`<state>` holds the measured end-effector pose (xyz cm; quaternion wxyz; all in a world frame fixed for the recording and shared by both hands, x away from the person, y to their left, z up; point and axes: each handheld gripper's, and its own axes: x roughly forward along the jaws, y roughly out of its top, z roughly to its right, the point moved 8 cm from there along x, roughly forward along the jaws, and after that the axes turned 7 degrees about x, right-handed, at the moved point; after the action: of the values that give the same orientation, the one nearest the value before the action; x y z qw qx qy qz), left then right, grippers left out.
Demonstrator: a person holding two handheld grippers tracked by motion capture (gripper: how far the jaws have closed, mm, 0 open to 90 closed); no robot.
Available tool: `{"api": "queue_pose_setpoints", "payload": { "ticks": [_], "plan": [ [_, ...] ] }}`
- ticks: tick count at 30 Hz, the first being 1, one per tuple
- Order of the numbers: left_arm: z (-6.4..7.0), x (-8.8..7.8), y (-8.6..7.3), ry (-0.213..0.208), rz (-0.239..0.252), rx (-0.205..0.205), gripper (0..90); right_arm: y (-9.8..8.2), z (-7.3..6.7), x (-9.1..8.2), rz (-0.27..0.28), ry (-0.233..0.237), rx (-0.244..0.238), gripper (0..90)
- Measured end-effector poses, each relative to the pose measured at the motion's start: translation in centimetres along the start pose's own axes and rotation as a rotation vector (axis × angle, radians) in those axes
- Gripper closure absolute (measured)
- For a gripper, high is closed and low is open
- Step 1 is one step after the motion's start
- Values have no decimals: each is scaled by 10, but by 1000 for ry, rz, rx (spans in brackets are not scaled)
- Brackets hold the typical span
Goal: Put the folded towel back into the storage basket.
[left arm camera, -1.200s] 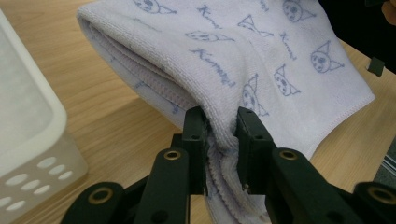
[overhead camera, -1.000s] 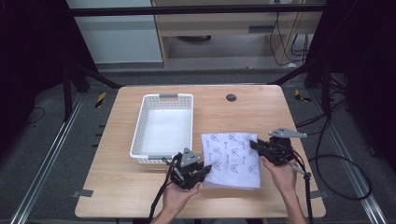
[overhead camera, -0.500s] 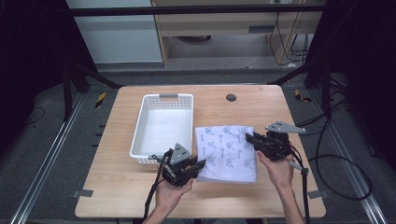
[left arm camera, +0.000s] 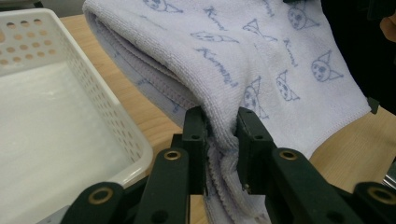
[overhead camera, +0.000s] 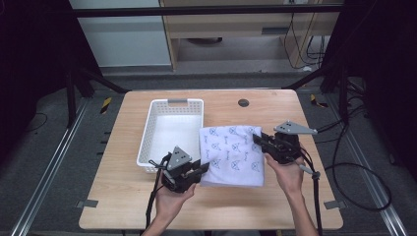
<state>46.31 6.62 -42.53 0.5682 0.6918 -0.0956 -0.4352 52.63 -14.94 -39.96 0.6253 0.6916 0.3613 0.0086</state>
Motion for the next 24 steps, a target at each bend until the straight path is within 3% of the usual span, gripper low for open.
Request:
{"api": "queue_pose_setpoints", "payload": {
  "ticks": [24],
  "plan": [
    [-31, -27, 13, 47, 49, -35, 748, 34, -31, 17, 40, 17, -39, 772]
  ]
}}
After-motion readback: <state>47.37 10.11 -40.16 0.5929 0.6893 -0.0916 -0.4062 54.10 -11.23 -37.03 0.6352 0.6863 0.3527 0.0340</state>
